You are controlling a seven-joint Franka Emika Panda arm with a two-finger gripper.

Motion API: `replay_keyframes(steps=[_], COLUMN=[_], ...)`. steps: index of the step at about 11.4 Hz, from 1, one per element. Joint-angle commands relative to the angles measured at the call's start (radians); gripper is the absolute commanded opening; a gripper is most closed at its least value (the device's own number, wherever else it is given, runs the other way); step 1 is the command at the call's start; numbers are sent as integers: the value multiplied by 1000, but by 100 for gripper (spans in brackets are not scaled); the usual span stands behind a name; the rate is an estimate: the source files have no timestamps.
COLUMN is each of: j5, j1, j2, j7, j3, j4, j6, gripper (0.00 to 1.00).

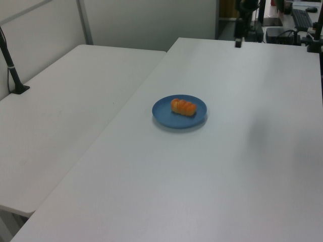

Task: Put the bread on the table
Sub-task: 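Move the gripper down over the orange bread roll on the blue plate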

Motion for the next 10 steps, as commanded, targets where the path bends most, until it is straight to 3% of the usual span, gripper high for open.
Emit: replay_keyframes(steps=[1, 4, 6, 9, 10], j5=[15, -5, -21, -47, -69], j1=[11, 71, 89, 99, 99], j2=[122, 227, 302, 443, 469], j7=[119, 251, 264, 264, 264], j3=[8, 5, 5, 3, 3], j4=[73, 75, 81, 182, 179], j6=[123, 297, 409, 460, 544], gripper=[100, 100, 100, 100, 100])
